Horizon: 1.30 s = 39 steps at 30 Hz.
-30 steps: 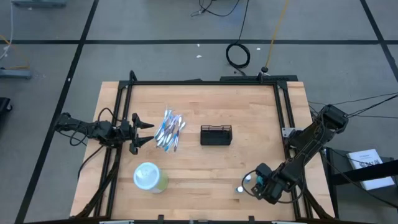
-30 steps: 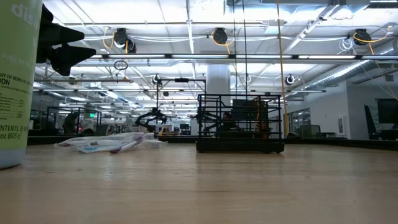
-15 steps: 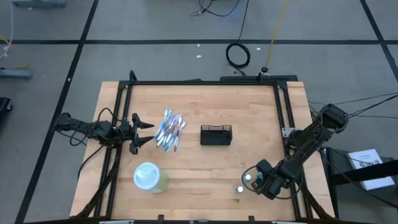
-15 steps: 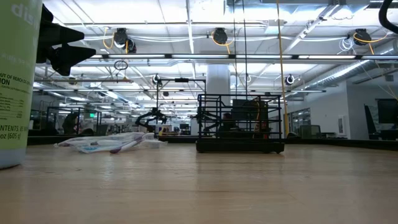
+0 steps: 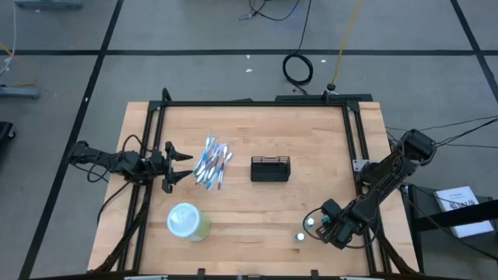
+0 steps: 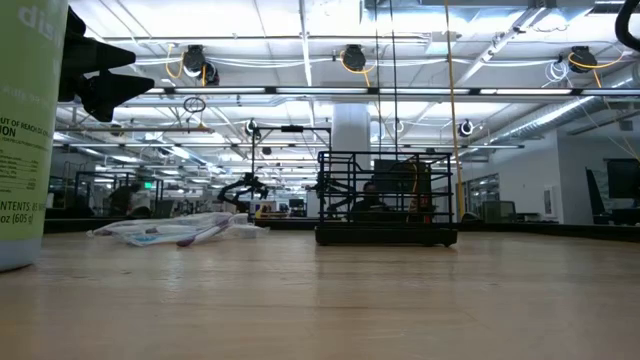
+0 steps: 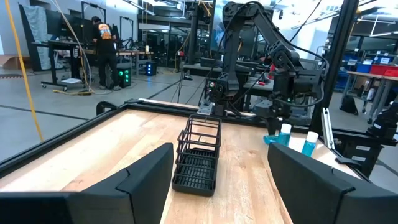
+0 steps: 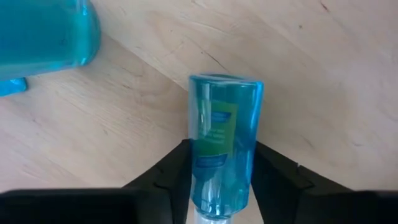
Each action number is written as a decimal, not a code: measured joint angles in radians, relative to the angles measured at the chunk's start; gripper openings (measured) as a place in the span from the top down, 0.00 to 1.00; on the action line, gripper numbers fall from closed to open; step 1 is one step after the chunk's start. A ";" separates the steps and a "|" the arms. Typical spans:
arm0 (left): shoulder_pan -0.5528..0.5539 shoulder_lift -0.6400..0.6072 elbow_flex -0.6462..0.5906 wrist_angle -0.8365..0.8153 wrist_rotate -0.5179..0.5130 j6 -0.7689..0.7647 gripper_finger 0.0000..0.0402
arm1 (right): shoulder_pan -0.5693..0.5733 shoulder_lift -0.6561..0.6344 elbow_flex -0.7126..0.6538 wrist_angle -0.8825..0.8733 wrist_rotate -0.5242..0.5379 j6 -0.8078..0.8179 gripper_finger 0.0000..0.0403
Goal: Pick & Place toothbrushing station
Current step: Put the blue mouthwash into the black mesh organizer
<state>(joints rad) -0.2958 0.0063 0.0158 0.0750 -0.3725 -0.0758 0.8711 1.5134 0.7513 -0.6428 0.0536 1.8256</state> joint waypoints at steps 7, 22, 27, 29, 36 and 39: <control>0.000 0.000 0.000 0.000 0.000 0.000 0.33 | 0.000 -0.076 -0.005 -0.004 0.022 -0.058 0.68; 0.000 0.000 0.000 0.000 0.000 0.000 0.33 | -0.001 -0.445 -0.004 -0.157 0.221 -0.155 0.69; 0.000 0.000 0.000 0.000 0.000 0.000 0.33 | -0.021 -0.543 -0.004 -0.162 0.423 -0.270 0.69; 0.000 0.000 0.000 0.000 0.000 0.000 0.33 | -0.033 -0.565 -0.004 -0.122 0.543 -0.363 0.69; 0.000 0.000 0.000 0.067 0.000 -0.042 0.33 | -0.130 -0.569 -0.003 0.222 0.810 -0.896 0.69; 0.000 0.000 0.000 0.143 -0.013 0.004 0.33 | -0.195 -0.547 -0.013 0.462 0.824 -1.180 0.69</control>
<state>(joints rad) -0.2962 0.0063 0.0158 0.2177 -0.3857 -0.0714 0.6763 0.9667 0.7384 -0.1809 0.8775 0.6453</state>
